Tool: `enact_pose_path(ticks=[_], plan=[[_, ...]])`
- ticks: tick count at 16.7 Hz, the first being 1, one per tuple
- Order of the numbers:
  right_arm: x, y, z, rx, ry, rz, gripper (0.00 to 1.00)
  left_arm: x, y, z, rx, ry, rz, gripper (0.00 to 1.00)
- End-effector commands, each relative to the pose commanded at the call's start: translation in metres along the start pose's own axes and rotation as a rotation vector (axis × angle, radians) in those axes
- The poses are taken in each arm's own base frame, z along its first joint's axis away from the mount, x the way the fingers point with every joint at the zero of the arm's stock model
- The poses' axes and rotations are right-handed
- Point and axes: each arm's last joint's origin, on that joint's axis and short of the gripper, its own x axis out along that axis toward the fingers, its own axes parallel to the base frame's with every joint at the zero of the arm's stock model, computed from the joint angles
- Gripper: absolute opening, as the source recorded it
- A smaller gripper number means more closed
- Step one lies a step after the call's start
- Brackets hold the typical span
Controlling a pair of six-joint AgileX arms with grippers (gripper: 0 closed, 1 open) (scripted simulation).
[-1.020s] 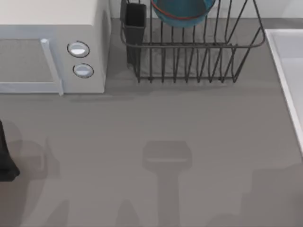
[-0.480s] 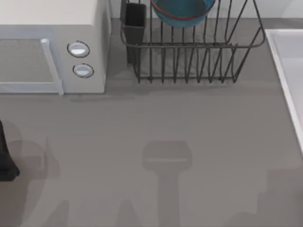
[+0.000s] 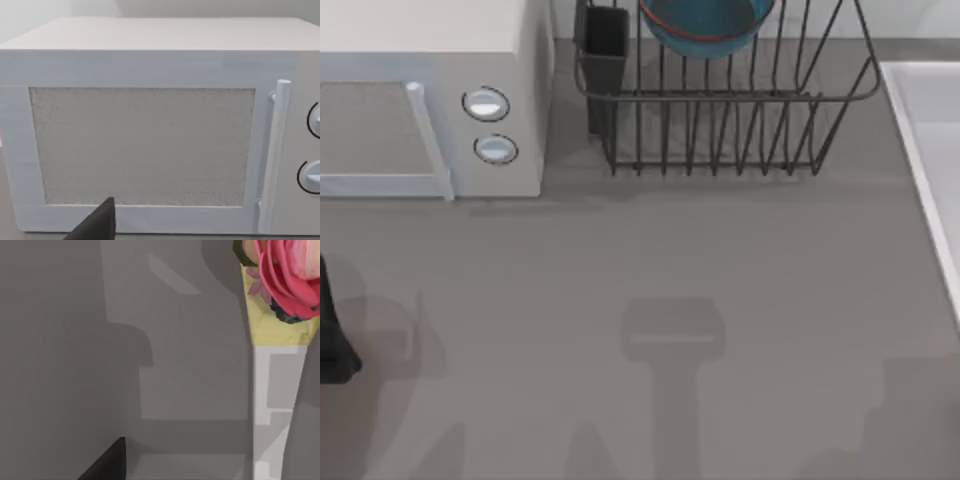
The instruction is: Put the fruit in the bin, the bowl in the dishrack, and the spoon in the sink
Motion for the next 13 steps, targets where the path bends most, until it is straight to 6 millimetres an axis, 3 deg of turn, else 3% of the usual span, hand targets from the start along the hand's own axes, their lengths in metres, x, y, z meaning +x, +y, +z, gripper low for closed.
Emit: enact_pose_path(ticks=[6, 13], plan=[[0.0, 0.0, 0.0, 0.0, 0.0, 0.0, 0.02, 0.0, 0.0, 0.0, 0.0, 0.0, 0.0, 1.0], [0.0, 0.0, 0.0, 0.0, 0.0, 0.0, 0.0, 0.0, 0.0, 0.0, 0.0, 0.0, 0.0, 1.0]])
